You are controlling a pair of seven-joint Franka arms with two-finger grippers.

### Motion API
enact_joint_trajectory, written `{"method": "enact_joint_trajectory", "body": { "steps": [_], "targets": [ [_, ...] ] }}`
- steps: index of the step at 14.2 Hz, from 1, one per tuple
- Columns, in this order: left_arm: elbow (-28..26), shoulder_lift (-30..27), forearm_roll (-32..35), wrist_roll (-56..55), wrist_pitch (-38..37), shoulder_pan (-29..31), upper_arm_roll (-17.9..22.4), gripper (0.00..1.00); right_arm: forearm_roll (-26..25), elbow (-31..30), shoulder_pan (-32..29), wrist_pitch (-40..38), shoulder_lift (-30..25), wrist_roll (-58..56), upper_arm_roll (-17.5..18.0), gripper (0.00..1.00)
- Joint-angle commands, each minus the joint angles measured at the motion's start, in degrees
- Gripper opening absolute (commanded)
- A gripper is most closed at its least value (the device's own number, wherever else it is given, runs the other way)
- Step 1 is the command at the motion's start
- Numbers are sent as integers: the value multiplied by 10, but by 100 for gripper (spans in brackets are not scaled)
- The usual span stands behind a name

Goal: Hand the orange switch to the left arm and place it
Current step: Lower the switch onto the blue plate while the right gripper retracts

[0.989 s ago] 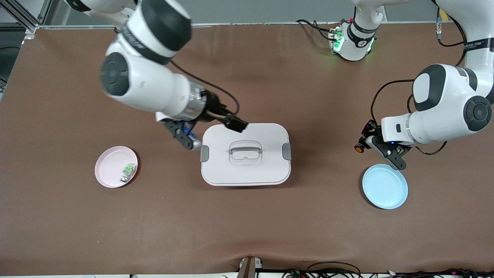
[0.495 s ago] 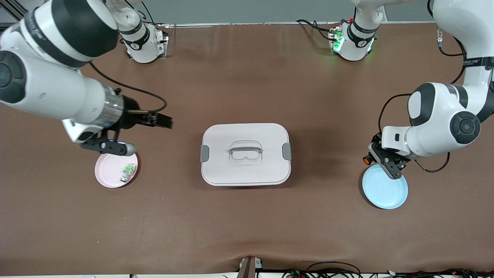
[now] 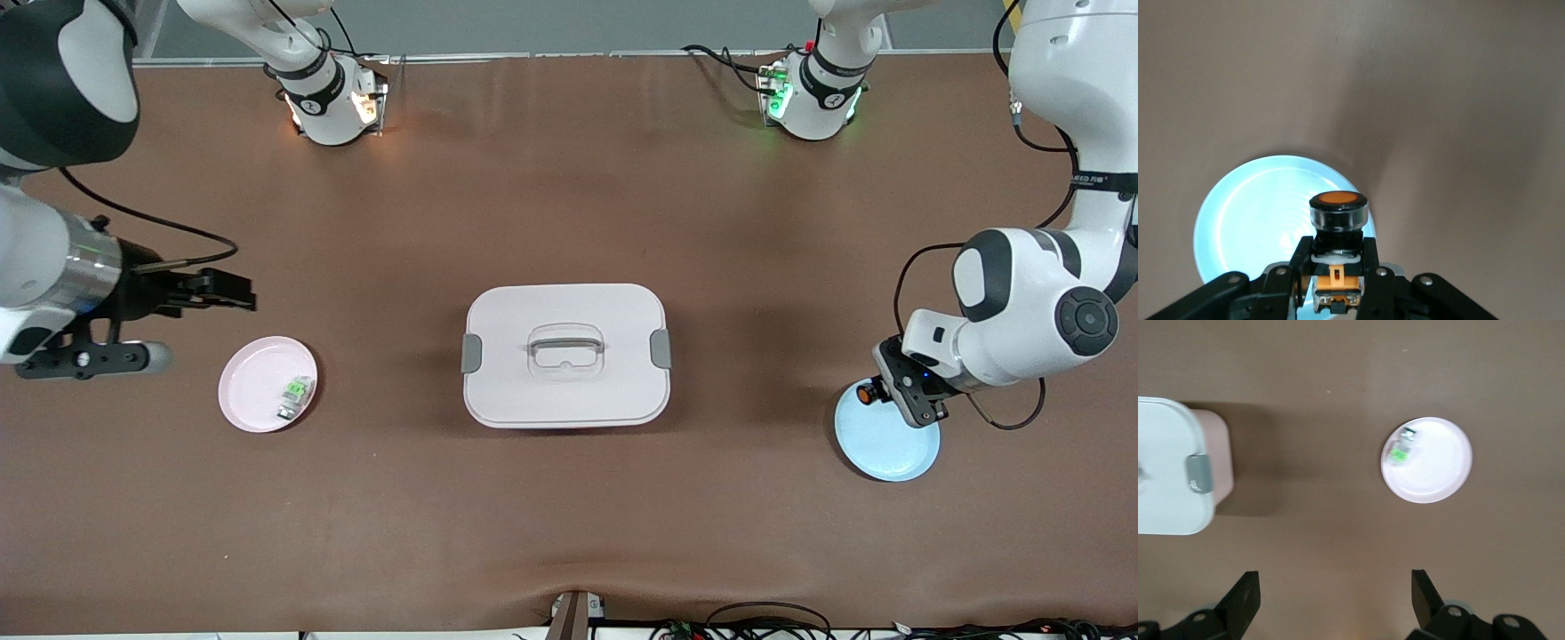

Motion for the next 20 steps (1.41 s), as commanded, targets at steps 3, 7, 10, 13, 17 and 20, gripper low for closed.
{"method": "enact_joint_trajectory", "body": {
  "steps": [3, 7, 10, 13, 17, 20],
  "targets": [
    [9, 35, 11, 111, 47, 18, -3, 0, -57, -16, -4, 3, -20, -8, 9, 100],
    [28, 75, 12, 220, 94, 33, -3, 0, -63, -16, -9, -15, -22, 32, 2, 100],
    [57, 107, 16, 283, 96, 40, -3, 0, -90, -15, -6, -32, -30, 70, 0, 100],
    [55, 109, 47, 286, 102, 37, -3, 0, -101, -15, -9, -26, -30, 72, 0, 100],
    [49, 116, 64, 285, 102, 40, -3, 0, -89, -14, -7, -24, -43, 67, 6, 100],
    [49, 116, 64, 281, 102, 37, -3, 0, -88, -16, -7, -25, -75, 63, 4, 100]
  ]
}}
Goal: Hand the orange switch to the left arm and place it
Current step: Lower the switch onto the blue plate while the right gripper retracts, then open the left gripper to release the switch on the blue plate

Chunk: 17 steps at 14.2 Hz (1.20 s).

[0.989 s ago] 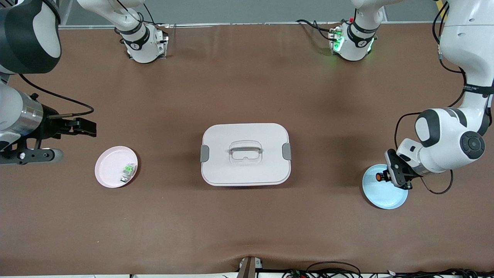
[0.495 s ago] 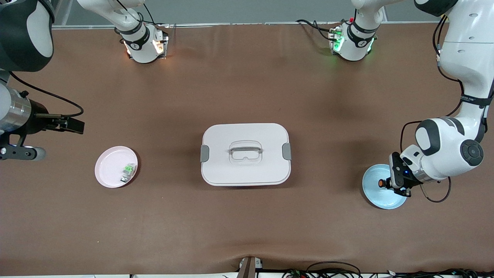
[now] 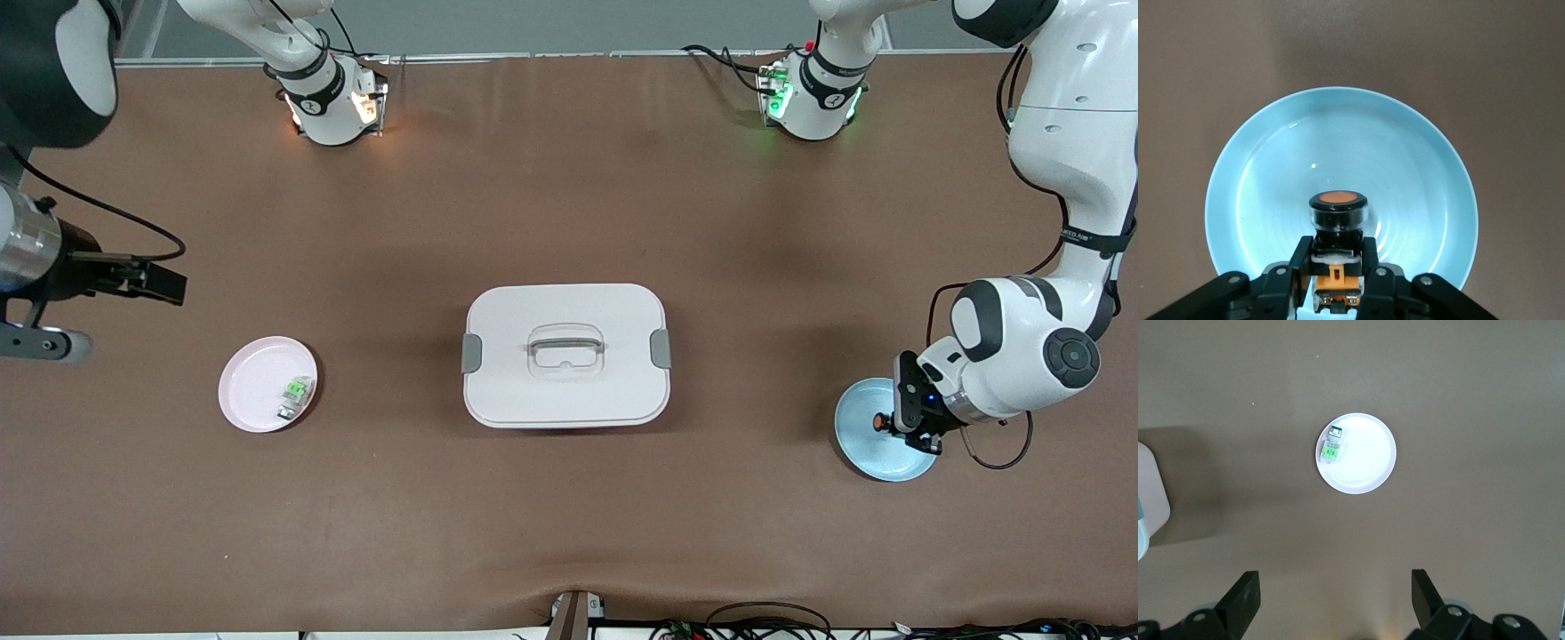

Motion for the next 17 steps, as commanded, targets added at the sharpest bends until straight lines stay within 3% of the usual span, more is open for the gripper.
{"method": "enact_joint_trajectory", "body": {
  "steps": [1, 3, 4, 5, 7, 12, 17],
  "targets": [
    [4, 4, 12, 6, 3, 0, -3, 16, 2, -16, -4, 1, -35, 1, 5, 100],
    [4, 7, 12, 7, 3, 0, -3, 26, 3, -17, -6, -6, -36, 2, 5, 100],
    [4, 8, 12, 6, 3, 0, -3, 43, 14, -26, -10, -7, -38, 0, 4, 100],
    [4, 11, 10, -2, 3, 3, -3, 99, 31, -44, -19, -4, -46, -2, 4, 100],
    [5, 11, 10, -4, 2, 2, -4, 100, 71, -86, -50, 19, -71, -9, 4, 100],
    [15, -3, 0, -5, -6, 3, -7, 100, 73, -275, -55, 137, -185, -37, 4, 100],
    [57, -15, -63, -35, -105, 8, -7, 100, 75, -293, -63, 147, -195, -50, 2, 100]
  ]
}}
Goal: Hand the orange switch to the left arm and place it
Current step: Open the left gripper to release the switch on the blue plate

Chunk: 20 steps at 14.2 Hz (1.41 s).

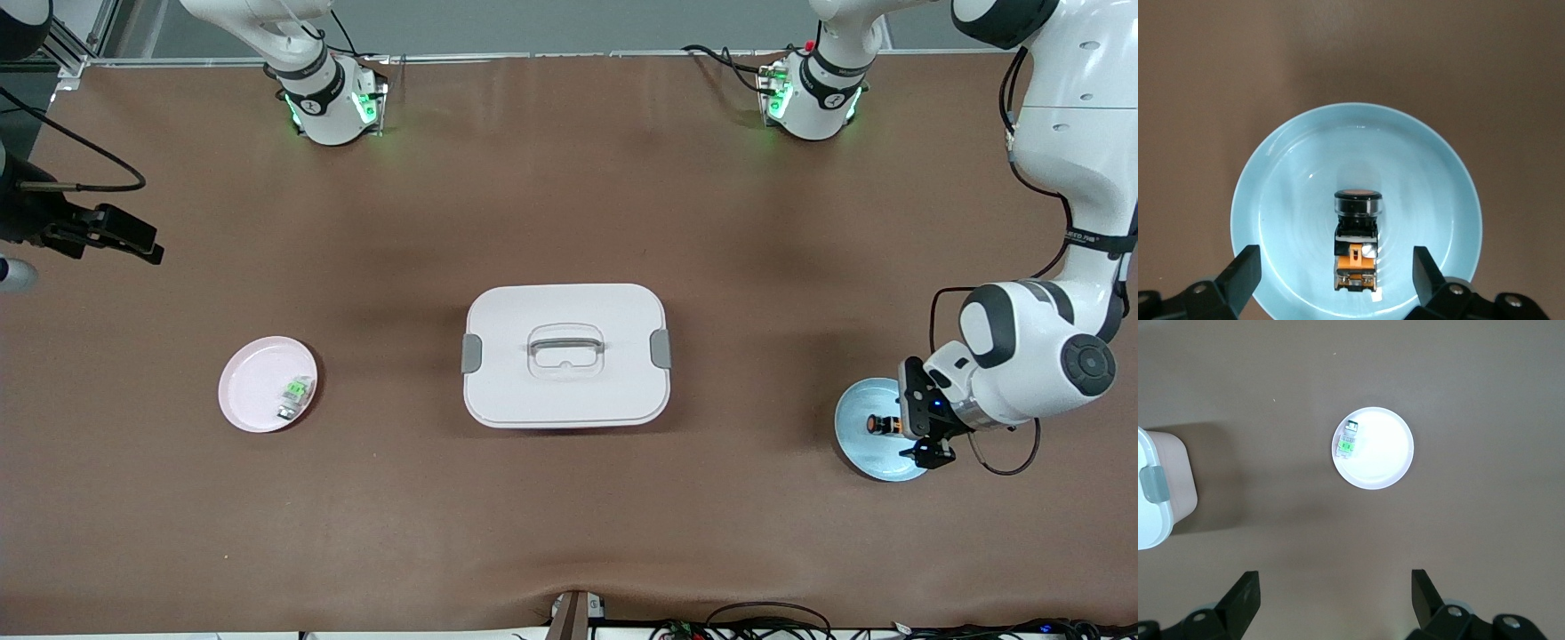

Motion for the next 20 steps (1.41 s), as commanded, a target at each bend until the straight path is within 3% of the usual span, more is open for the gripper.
{"method": "enact_joint_trajectory", "body": {
  "steps": [1, 7, 12, 20],
  "targets": [
    [11, -21, -15, -50, -59, 8, -4, 100, 8, -26, -18, 10, -18, -23, 1, 100],
    [10, -72, -20, -210, -148, 13, -5, 100, 29, -88, -46, 34, -58, -23, 1, 100],
    [8, -142, -20, -433, -225, 5, -9, 100, 28, -89, -51, 34, -59, -23, 2, 100],
    [-4, -220, -18, -746, -274, 6, -33, 100, 21, -85, -46, 36, -58, -24, 3, 100]
  ]
}}
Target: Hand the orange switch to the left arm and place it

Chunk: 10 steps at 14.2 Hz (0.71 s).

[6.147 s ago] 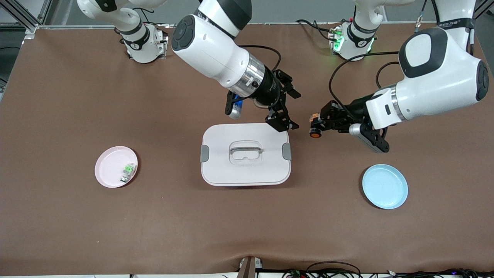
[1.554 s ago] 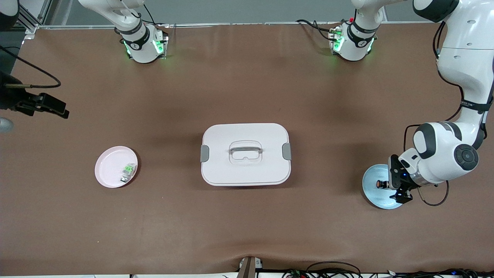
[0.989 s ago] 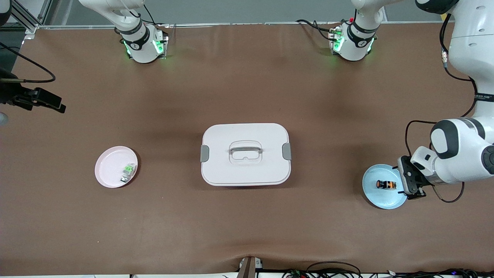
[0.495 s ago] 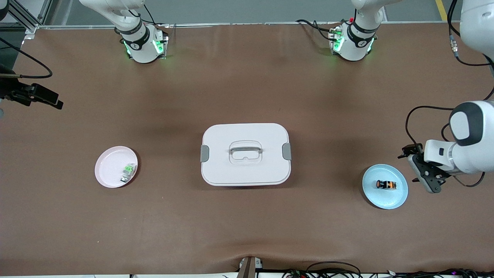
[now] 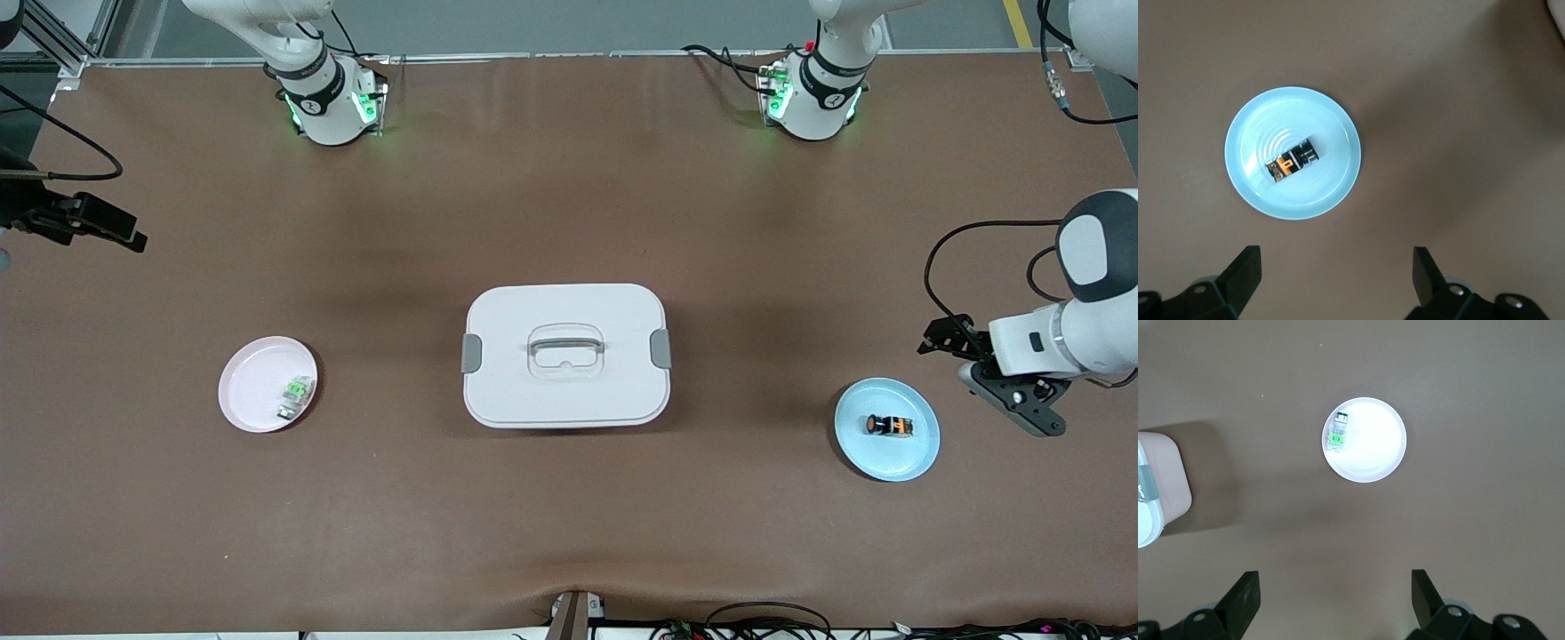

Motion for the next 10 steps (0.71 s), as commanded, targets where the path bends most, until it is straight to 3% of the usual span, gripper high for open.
{"method": "enact_joint_trajectory", "body": {
  "steps": [1, 7, 10],
  "targets": [
    [-30, -63, -3, -136, -22, 1, -15, 100, 1, -15, -5, 6, -16, -7, 4, 100],
    [-39, -136, 0, -348, -82, 3, -23, 100, -8, -17, -2, 7, -15, -6, 5, 100],
    [-30, -160, 2, -381, -116, 4, -23, 100, -11, -14, -3, 7, -16, -7, 4, 100]
  ]
}}
